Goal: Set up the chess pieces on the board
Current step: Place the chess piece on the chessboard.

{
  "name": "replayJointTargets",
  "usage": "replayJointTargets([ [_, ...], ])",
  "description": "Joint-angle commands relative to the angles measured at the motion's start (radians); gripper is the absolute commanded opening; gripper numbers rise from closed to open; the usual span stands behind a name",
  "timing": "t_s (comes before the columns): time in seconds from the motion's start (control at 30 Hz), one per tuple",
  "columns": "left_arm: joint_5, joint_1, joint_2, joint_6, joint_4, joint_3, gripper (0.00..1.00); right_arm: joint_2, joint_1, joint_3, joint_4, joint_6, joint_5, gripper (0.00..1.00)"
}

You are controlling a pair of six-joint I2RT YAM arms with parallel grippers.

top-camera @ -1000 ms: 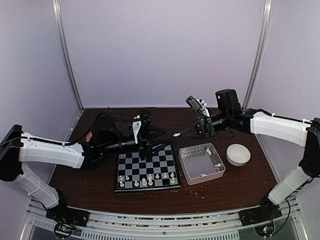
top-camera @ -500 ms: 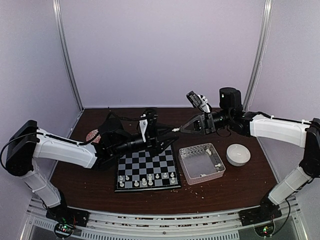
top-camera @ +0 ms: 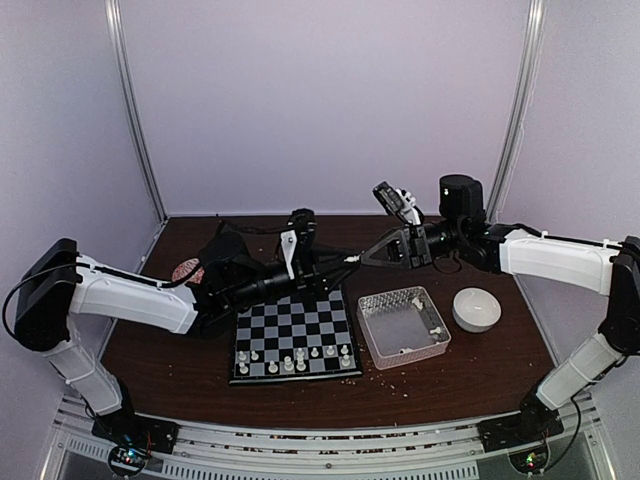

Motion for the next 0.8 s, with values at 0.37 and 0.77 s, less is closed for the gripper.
replayJointTargets([
  [0.37, 0.003, 0.017, 0.005, -0.033, 0.038, 0.020, 0.06, -0.012, 0.001, -0.012, 0.047, 0.023, -0.008, 0.13],
  [0.77, -0.072, 0.027, -0.185, 0.171, -0.916, 0.203, 0.04, -0.080, -0.230, 0.070, -0.729, -0.714, 0.160, 0.56],
])
